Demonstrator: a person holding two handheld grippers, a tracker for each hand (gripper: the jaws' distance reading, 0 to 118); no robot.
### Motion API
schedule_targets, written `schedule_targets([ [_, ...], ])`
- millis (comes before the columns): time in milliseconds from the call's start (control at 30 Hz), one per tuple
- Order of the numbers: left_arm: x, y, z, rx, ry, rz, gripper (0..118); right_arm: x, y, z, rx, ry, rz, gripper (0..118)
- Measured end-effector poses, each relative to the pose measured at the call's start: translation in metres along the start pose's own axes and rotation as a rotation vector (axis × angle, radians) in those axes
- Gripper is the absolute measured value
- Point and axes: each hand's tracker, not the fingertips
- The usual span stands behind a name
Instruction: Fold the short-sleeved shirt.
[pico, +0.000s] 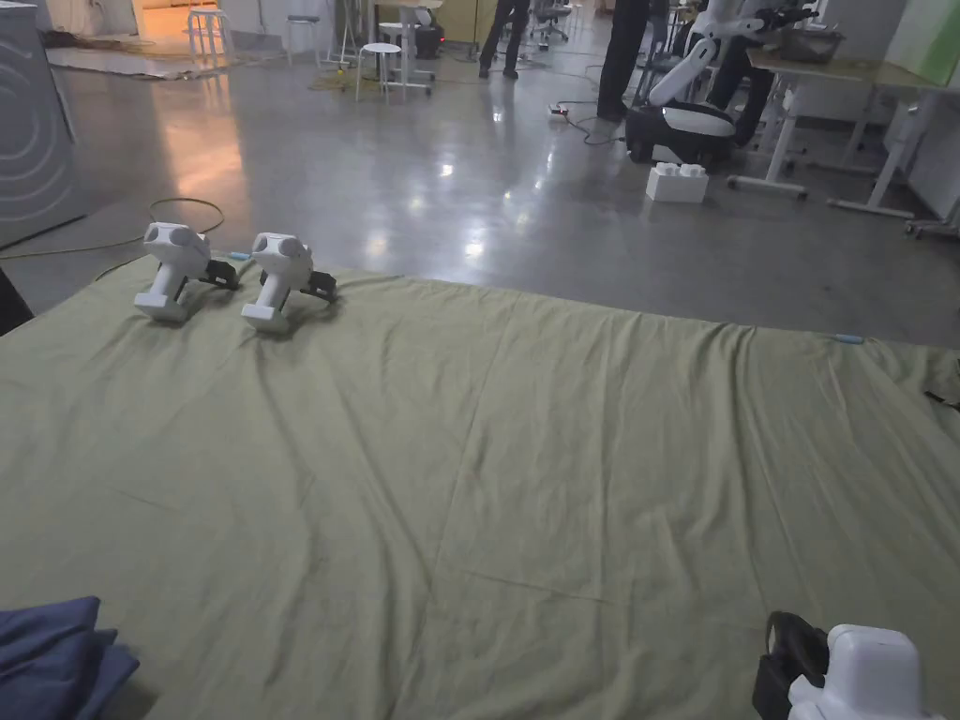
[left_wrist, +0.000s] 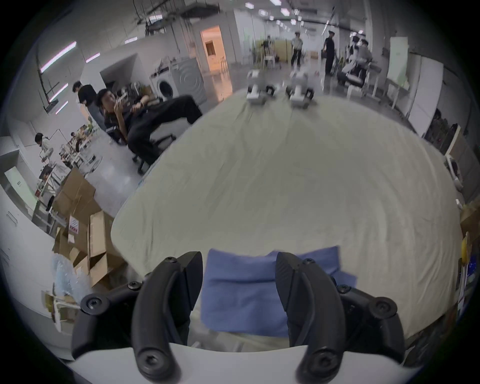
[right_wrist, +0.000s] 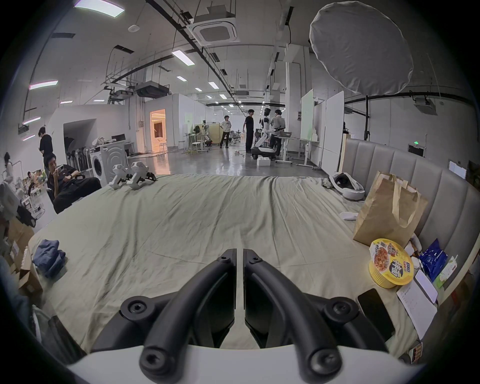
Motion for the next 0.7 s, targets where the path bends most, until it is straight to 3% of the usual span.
schedule_targets([
  [133,0.043,-0.015,0.019,0.122,-0.145,-0.012,68,-0.004,0.002,0.001,0.011,0.012,-0.002,7],
  [467,0.201,-0.07,0.044,0.434,-0.263,-0.045,68,-0.014,0.011,-0.005,0.053,-0.006,-0.024,7],
  [700,0.272,-0.068,0.066,0.563,-0.361,-0.029,68,-0.029,0.026,-0.01,0.119,-0.021,-0.014,7],
])
